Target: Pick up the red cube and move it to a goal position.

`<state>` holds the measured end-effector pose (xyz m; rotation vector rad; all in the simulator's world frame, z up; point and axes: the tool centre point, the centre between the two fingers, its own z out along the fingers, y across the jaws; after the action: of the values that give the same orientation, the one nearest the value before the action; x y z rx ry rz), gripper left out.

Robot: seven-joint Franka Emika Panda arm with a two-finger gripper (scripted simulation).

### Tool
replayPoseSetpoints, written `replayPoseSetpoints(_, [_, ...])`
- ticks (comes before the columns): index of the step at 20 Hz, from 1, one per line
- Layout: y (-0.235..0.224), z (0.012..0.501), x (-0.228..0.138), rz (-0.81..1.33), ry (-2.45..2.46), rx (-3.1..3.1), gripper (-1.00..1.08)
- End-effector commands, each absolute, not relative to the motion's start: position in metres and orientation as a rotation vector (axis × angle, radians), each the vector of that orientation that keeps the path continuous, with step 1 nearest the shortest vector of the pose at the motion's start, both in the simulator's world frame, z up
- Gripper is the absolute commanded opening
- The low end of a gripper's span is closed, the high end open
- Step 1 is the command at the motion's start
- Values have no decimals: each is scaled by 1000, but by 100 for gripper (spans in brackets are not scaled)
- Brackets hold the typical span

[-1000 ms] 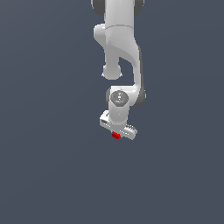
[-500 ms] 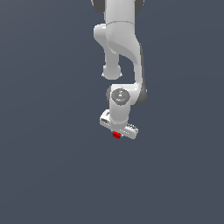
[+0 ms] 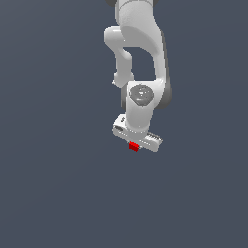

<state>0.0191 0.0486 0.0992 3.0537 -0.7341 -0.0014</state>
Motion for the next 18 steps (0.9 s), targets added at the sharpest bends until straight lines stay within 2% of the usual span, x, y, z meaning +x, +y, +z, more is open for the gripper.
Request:
replayPoseSetpoints(1, [55,123,27,0,-734,3054,-100])
replayPoseSetpoints(11, [80,221,60,0,-735,3053,-100])
replayPoseSetpoints(18, [92,266,76,0,-735,3054,-100])
